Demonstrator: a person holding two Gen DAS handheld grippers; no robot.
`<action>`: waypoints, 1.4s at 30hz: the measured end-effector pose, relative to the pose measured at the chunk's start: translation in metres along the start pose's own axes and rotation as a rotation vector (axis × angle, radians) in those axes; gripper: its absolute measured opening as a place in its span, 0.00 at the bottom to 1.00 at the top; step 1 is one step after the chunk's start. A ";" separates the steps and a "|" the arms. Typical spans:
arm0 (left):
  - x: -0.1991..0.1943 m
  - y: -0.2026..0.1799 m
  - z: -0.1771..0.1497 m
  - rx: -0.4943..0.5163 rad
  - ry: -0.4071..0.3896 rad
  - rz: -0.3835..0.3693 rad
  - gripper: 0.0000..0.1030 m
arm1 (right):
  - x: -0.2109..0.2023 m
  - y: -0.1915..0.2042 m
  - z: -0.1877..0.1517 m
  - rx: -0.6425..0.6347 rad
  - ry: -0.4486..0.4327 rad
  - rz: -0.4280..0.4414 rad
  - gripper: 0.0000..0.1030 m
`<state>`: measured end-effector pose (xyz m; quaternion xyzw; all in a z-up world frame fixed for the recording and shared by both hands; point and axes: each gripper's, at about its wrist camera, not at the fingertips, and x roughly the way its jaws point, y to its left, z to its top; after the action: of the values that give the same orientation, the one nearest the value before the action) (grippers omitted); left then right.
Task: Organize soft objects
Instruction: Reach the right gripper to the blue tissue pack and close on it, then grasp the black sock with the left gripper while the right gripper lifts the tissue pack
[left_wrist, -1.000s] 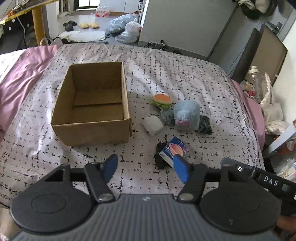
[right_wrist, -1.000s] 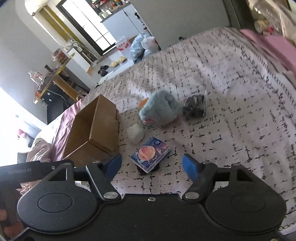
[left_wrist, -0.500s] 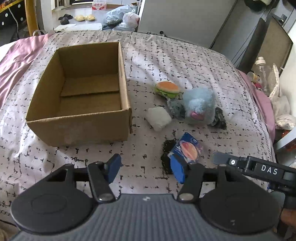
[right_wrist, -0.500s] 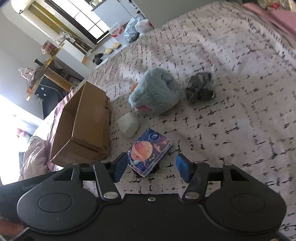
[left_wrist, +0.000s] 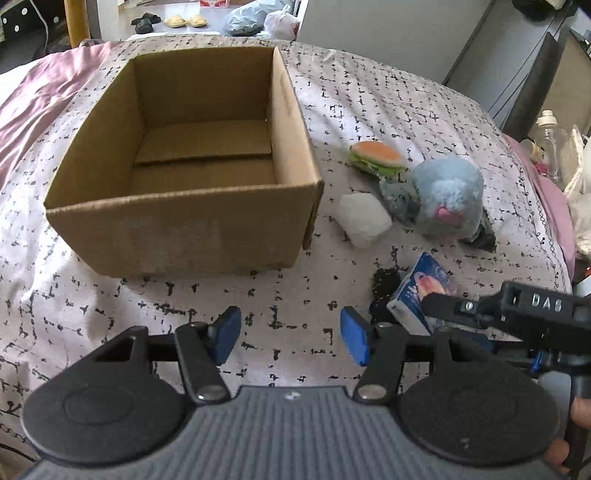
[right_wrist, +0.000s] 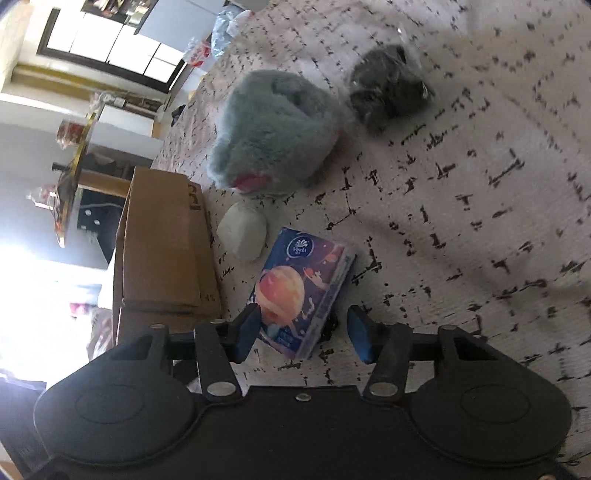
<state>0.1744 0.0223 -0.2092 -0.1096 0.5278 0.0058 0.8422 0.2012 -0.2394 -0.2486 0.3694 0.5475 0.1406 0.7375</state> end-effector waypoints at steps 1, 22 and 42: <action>0.002 0.000 -0.001 -0.003 0.001 -0.001 0.57 | 0.001 -0.001 0.000 0.008 0.000 0.003 0.50; 0.029 -0.032 -0.003 0.083 -0.032 -0.126 0.57 | -0.029 -0.020 0.001 0.004 -0.141 -0.043 0.27; 0.058 -0.074 -0.005 0.169 0.011 -0.178 0.43 | -0.053 0.003 -0.010 -0.151 -0.178 -0.233 0.25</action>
<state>0.2053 -0.0571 -0.2494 -0.0847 0.5191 -0.1142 0.8428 0.1735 -0.2658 -0.2100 0.2580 0.5071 0.0615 0.8201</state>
